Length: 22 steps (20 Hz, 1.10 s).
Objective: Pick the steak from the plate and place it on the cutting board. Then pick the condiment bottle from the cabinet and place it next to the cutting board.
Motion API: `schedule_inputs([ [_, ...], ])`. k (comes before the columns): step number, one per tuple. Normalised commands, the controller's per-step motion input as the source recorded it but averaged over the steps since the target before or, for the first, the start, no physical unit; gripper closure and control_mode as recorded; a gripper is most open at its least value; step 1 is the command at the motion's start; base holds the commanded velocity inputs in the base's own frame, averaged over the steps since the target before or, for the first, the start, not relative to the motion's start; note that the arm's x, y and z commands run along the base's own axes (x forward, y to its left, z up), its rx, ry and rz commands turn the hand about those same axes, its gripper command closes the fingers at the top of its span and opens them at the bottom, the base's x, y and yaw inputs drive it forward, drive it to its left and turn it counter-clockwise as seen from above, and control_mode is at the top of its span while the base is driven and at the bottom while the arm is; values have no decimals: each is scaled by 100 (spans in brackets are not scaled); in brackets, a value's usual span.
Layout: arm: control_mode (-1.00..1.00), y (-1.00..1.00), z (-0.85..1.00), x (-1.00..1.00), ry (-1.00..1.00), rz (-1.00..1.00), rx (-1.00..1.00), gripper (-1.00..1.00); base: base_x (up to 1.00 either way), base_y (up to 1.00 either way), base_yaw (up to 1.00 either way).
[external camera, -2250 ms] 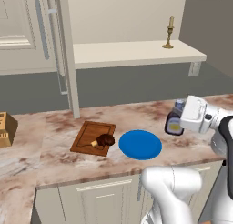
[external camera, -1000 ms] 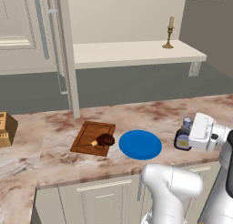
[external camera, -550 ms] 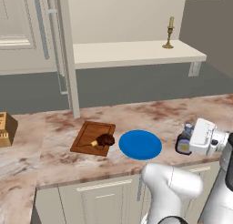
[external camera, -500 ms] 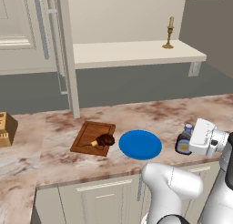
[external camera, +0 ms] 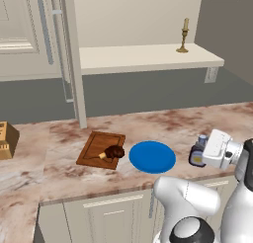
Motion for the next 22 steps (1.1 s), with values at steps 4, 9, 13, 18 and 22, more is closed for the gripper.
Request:
schedule_inputs([
  [4,-100,-10,-20,19,0,-1,0,100,0,0,0],
  [9,-100,-9,-25,19,0,-1,0,100,0,0,0],
  [13,-100,-7,-27,24,0,-1,0,100,0,0,0],
  [18,-100,-3,-22,24,0,-2,0,100,0,0,0],
  [22,-100,-2,-20,23,0,-2,0,100,0,0,0],
])
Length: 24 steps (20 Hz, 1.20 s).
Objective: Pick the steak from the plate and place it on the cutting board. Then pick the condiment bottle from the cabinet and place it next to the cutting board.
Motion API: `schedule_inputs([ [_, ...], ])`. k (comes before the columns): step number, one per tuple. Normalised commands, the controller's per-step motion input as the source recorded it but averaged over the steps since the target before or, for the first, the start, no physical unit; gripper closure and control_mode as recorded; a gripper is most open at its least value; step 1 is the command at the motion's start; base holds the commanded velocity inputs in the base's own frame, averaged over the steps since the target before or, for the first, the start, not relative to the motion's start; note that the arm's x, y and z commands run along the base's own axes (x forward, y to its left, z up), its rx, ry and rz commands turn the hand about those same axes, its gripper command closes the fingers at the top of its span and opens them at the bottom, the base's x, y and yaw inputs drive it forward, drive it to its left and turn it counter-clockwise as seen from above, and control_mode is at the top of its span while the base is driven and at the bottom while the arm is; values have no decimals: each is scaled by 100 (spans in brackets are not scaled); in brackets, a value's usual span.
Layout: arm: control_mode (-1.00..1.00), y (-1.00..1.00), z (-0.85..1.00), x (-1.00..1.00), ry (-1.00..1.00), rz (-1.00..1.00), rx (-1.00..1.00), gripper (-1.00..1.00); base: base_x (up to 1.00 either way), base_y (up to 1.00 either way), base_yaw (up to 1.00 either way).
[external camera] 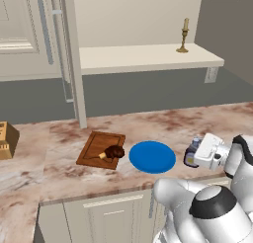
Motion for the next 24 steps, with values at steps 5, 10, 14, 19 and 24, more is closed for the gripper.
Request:
schedule_inputs([
  [5,-100,-2,-24,20,0,-1,0,100,0,0,0],
  [10,-100,-3,-28,17,0,-1,0,100,0,0,0],
  [14,-100,-4,-27,15,0,0,0,100,0,0,0],
  [19,-100,-6,-27,16,0,0,0,100,0,0,0],
  [24,-100,-7,-25,17,0,0,0,100,0,0,0],
])
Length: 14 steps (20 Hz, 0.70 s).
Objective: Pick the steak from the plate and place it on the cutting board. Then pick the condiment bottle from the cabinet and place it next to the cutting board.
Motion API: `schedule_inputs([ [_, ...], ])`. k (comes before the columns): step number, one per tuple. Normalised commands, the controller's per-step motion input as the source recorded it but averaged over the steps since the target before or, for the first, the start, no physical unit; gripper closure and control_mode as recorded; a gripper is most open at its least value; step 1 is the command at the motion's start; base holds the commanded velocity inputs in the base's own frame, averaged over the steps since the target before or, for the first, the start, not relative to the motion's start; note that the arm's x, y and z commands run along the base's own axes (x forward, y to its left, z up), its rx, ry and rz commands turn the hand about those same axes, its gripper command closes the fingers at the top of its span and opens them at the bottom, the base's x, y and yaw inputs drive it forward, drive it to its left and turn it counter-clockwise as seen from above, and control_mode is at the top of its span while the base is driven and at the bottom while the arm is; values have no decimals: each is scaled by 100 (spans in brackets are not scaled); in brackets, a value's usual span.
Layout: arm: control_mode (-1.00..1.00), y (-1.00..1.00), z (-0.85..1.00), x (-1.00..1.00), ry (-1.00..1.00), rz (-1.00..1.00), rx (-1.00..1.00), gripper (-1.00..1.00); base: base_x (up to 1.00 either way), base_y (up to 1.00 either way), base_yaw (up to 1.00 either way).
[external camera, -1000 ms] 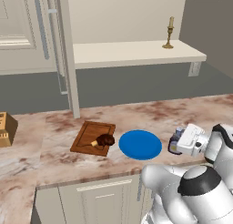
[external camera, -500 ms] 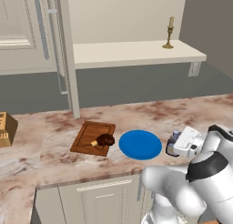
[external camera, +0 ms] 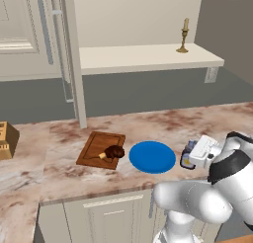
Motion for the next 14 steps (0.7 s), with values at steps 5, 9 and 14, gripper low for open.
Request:
schedule_inputs([
  [5,-100,-2,-21,10,-1,0,0,100,0,0,0],
  [9,-100,0,-18,2,-1,0,0,-100,0,0,0],
  [14,-100,0,-17,0,-6,0,0,-100,0,0,0],
])
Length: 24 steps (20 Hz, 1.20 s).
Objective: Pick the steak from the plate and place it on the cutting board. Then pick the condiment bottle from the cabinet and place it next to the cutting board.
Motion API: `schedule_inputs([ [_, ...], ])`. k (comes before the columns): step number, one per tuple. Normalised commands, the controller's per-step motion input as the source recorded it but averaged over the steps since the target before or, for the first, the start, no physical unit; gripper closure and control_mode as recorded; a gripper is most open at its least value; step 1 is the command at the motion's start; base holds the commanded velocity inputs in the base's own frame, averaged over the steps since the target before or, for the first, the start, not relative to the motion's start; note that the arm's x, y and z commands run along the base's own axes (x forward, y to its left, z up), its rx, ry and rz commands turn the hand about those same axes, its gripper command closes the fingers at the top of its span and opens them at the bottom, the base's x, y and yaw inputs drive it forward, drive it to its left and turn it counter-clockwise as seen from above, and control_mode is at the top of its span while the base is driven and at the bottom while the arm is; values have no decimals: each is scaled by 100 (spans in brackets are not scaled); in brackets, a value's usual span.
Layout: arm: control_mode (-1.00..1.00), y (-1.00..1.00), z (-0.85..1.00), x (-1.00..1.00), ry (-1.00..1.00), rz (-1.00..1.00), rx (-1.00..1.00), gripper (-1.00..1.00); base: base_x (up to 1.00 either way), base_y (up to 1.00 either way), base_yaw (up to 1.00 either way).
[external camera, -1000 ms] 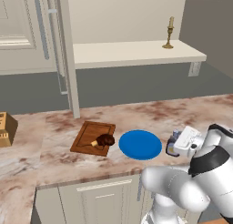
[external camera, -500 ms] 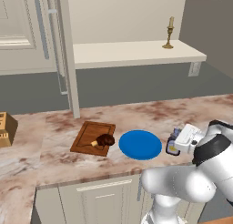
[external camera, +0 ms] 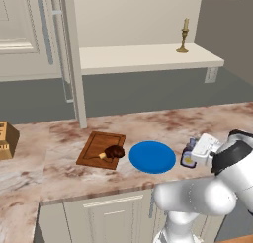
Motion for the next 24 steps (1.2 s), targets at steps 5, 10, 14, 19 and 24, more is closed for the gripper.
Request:
schedule_inputs([
  [5,-100,6,-22,-11,-14,0,0,-100,0,0,0],
  [10,-100,18,-31,-24,-16,0,0,-100,0,0,0],
  [14,-100,12,-21,-16,-10,0,0,-100,0,0,0],
  [19,-100,2,6,-7,1,0,0,-100,0,0,0],
  [24,-100,0,38,-2,8,-3,-1,-100,0,0,0],
])
